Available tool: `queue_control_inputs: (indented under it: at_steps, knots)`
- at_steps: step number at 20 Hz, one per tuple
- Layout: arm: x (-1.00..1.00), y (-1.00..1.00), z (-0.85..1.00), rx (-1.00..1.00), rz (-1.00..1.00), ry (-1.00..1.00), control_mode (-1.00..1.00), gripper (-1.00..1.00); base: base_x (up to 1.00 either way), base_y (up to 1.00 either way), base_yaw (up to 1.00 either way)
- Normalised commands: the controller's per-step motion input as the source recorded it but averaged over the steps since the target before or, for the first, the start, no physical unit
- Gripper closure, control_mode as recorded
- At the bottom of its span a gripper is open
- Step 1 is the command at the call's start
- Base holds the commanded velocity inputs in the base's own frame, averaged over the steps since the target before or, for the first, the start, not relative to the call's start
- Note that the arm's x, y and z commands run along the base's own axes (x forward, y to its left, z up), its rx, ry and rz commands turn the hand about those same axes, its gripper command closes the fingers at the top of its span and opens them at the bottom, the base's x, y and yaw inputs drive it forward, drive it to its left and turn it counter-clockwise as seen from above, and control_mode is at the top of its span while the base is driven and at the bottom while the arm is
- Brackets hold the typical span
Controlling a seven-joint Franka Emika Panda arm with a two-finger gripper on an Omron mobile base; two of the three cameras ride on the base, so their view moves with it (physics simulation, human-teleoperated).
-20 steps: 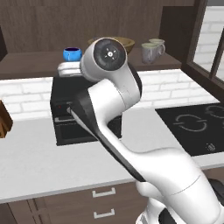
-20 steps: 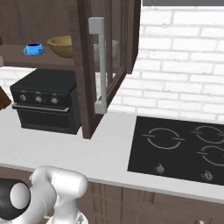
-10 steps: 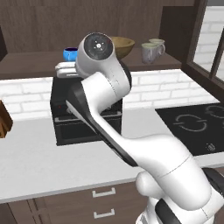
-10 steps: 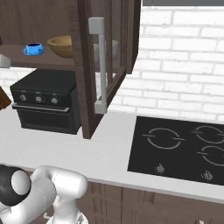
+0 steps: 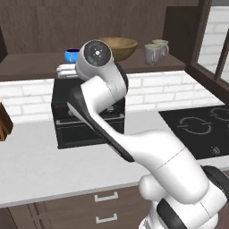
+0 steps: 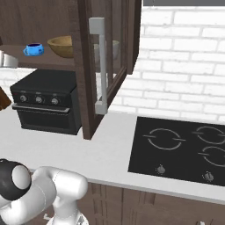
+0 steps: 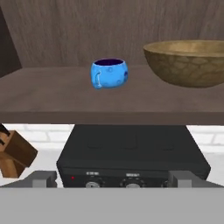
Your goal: Gather all objects into one cabinet and sort the glasses and bowls to opposite sides.
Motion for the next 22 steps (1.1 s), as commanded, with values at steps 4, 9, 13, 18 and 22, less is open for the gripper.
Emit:
queue_control_inputs:
  at_steps: [4,9,13,18,22]
  knots:
    - [0.13,0.2,0.2,0.0,0.0,-0.01,-1.0,-1.0,0.0,0.0,0.0]
    - [0.3,0.24,0.17,0.0,0.0,-0.01,-1.0,-1.0,0.0,0.0,0.0]
    - [0.52,0.01,0.01,0.0,0.0,0.0,-1.0,-1.0,0.0,0.0,0.0]
    - [0.45,0.0,-0.04,0.0,0.0,0.0,-1.0,-1.0,0.0,0.0,0.0]
    - [0.27,0.0,0.0,0.0,0.0,0.0,-1.0,-1.0,0.0,0.0,0.0]
